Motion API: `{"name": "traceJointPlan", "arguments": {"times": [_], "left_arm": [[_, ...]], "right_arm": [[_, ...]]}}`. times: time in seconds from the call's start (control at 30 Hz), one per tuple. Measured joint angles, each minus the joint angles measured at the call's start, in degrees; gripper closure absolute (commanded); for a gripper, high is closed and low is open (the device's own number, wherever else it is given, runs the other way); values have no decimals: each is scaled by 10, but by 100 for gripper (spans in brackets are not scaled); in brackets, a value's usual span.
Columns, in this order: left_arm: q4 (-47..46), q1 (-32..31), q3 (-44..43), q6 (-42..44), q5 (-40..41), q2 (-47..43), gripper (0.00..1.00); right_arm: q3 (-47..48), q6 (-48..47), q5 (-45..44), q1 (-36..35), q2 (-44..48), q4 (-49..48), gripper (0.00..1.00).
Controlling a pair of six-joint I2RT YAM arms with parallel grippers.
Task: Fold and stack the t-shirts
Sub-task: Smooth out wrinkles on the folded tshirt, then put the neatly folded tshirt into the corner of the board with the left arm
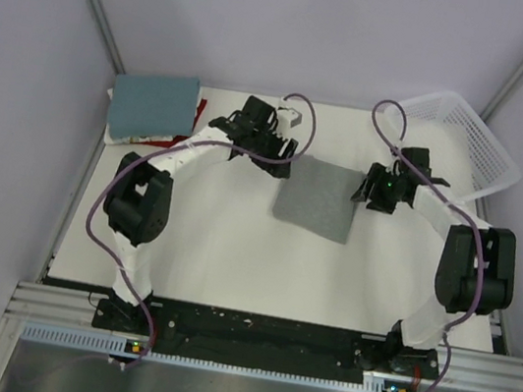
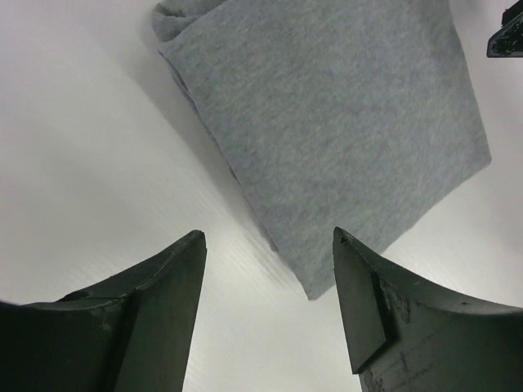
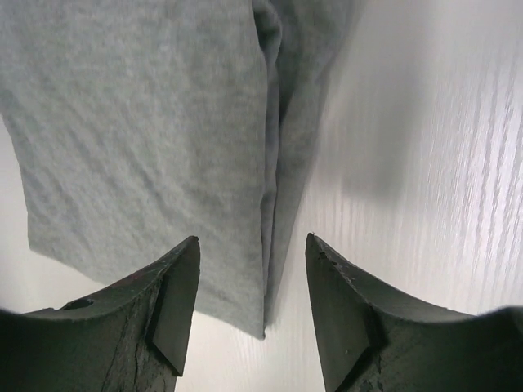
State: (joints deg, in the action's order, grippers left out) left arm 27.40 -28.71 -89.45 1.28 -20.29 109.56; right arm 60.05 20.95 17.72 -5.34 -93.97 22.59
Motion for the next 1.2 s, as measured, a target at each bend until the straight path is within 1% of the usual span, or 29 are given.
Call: {"name": "traceJointPlan", "arguments": {"times": [0.17,0.3,0.43,0.67,0.7,0.73,0.83,0.87,0.9,0.93,0.97,1.0,1.03,1.2], "left_arm": [[-13,0,-50,-66,-10,78,31],[-13,0,-64,-115,-24,129,31],[-13,5,-64,-158,-45,157,30],[-24,9,-95,-217,-94,195,35],[-26,9,-98,-225,-100,199,38],[-30,10,-100,-231,-106,202,44],[-40,10,-105,-249,-123,214,77],[-41,11,-107,-252,-127,221,93],[-44,12,-107,-257,-136,228,100],[-45,14,-107,-263,-145,232,100],[-47,16,-107,-269,-153,233,100],[-47,19,-107,-270,-157,233,100],[-49,22,-106,-272,-159,233,100],[-79,38,-59,-291,-172,212,100]], "right_arm": [[61,-3,-7,2,-77,-3,47],[71,-2,-9,2,-121,-2,49],[80,7,11,3,-136,-18,50],[88,37,67,3,-162,-71,51],[88,40,74,3,-163,-76,51],[88,42,77,3,-165,-79,50],[88,45,84,3,-167,-85,49],[87,45,85,3,-167,-85,48],[87,44,86,3,-167,-85,46],[87,42,87,3,-167,-85,41],[87,41,89,3,-166,-85,31],[87,41,92,3,-165,-86,18],[86,37,95,3,-161,-86,1],[66,10,64,3,-112,-71,1]]}}
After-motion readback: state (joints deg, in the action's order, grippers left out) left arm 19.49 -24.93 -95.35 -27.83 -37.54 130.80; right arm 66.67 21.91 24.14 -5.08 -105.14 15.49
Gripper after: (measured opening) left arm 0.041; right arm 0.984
